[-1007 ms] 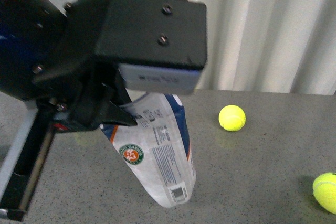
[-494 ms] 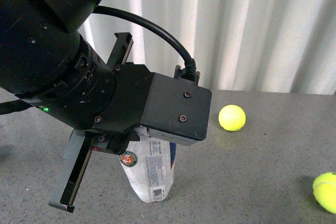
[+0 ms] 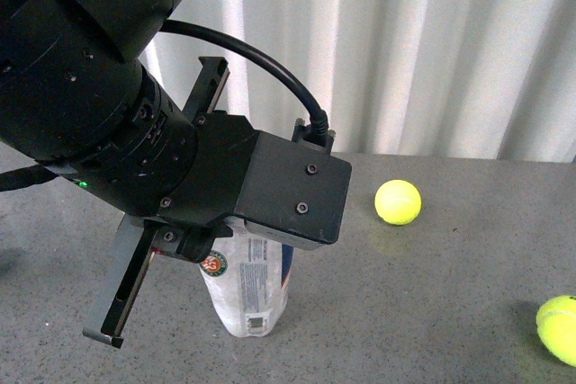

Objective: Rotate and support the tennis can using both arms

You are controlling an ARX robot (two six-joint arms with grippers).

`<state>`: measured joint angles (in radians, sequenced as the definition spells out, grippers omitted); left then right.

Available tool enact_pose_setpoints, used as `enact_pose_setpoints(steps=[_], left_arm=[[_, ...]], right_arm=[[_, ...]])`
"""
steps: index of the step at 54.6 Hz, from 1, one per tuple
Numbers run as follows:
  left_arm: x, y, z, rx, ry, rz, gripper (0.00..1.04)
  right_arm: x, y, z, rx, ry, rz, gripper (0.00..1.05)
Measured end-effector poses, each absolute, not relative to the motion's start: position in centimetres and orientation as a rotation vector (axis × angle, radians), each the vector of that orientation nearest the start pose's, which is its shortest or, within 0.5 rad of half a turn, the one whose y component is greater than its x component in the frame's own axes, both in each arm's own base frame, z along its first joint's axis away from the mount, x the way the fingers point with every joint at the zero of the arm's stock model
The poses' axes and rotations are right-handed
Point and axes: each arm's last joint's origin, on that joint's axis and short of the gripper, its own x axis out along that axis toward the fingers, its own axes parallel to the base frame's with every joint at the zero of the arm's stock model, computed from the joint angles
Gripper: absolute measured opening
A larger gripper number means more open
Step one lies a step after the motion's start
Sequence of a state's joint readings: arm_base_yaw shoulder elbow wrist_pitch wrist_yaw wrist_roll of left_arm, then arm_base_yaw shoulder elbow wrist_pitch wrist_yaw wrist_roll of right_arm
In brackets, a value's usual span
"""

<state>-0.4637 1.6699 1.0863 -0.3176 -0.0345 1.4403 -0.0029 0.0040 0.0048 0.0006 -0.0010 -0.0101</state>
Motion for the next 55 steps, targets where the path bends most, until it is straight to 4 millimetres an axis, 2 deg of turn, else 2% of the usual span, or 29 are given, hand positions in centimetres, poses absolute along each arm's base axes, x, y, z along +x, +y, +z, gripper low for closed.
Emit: enact_pose_setpoints(steps=[3,10,16,22,28,36,42,46,55], left_arm=[[30.8,-15.3,20.6,1.537,0.440,-0.981,0.32],[30.9,-15.2,20.6,1.539,0.432,-0.974,0.62],[30.9,-15.0,20.7,1.541,0.431,-0.966,0.78],[30.4,-14.2,20.9,1.561,0.429,-0.951,1.00],[29.3,-13.3,21.7,1.547,0.366,-0.933,0.98],[28.4,-11.9,24.2,1.414,0.172,-0.831,0.98],[27.6,-8.9,26.0,1.198,0.067,-0.653,0.98],[26.8,-6.6,25.8,1.053,0.073,-0.586,0.98],[24.2,-2.2,23.2,0.744,0.149,-0.526,0.98]], right_arm=[[9.8,0.0,16.5,-0.010,-0.001,-0.002,0.97],[9.8,0.0,16.5,-0.010,-0.001,-0.002,0.97],[9.8,0.0,16.5,-0.010,-0.002,-0.002,0.97],[9.8,0.0,16.5,-0.010,-0.002,-0.002,0.97],[9.8,0.0,16.5,-0.010,-0.002,-0.002,0.97],[9.8,0.0,16.5,-0.010,-0.002,-0.002,0.97],[9.8,0.0,16.5,-0.010,-0.002,-0.002,0.97],[9.8,0.0,16.5,-0.010,-0.001,-0.002,0.97],[9.8,0.0,16.5,-0.010,-0.001,-0.002,0.97]])
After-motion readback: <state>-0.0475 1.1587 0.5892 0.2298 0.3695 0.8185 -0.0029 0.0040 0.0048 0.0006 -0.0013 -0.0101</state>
